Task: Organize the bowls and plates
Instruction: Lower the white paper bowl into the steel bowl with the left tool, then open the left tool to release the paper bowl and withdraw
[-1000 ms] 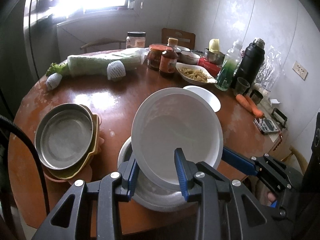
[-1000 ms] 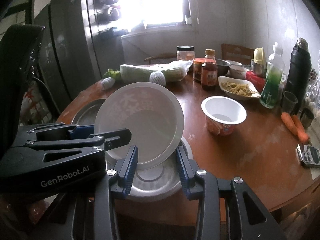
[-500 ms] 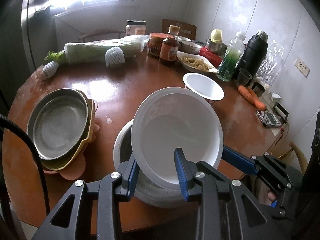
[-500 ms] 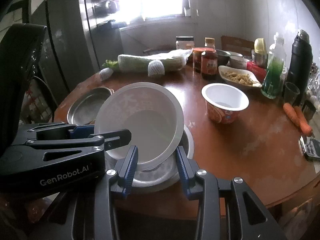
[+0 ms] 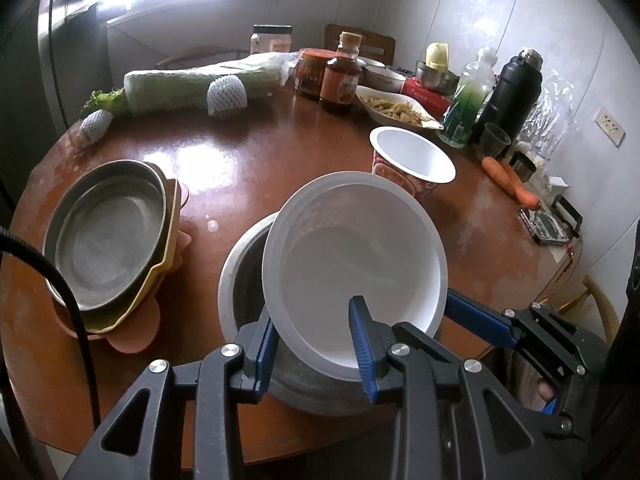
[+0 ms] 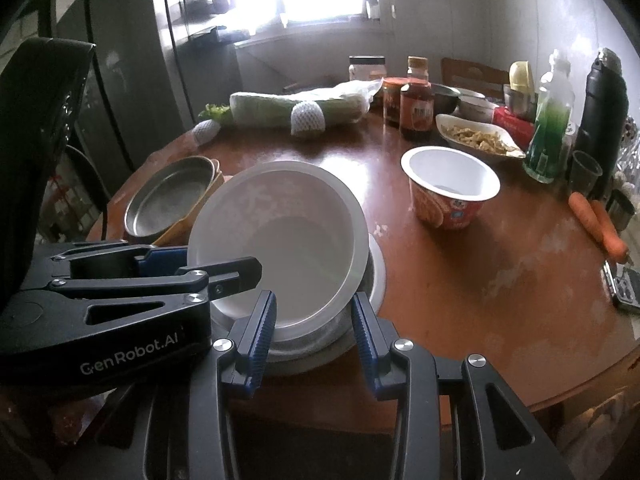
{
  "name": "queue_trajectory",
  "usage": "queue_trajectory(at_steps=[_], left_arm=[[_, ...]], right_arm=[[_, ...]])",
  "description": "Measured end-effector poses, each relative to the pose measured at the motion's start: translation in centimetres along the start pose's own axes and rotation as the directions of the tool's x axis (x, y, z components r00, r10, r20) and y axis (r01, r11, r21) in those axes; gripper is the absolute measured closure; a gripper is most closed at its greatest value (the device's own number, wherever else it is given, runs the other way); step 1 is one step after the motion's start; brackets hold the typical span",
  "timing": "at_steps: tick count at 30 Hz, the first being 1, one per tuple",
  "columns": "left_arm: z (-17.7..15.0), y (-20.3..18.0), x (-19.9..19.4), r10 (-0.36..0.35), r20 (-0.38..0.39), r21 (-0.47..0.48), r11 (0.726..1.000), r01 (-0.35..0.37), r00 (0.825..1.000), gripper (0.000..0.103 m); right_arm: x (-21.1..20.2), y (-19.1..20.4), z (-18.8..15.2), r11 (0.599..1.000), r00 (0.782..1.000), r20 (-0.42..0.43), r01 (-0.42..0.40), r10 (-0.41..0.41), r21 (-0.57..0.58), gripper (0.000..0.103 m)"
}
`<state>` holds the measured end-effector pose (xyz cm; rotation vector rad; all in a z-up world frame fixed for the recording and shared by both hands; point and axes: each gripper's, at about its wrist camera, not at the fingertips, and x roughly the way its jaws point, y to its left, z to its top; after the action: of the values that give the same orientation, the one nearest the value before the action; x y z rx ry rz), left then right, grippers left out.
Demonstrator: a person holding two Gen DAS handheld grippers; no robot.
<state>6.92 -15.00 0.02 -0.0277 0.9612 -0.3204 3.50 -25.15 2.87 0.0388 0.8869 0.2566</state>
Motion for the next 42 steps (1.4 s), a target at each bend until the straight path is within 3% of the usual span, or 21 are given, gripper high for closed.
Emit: queue_trajectory(at_steps=[25, 42], left_arm=[[-0.2, 0.6, 0.7, 0.015, -0.021, -0.009, 1.0, -0.015, 1.0, 0.068], [0.0, 0.5, -0.5, 0.001, 0.022, 0.02, 1.0, -0.002, 1.0, 0.065]], right_arm=[[0.6, 0.4, -0.2, 0.999, 0.999, -0.015, 0.031, -0.031, -0.028, 0.062], [0.0, 0.2, 0.4, 0.997, 0.998, 0.01, 0.069, -0.069, -0.017, 0.057]])
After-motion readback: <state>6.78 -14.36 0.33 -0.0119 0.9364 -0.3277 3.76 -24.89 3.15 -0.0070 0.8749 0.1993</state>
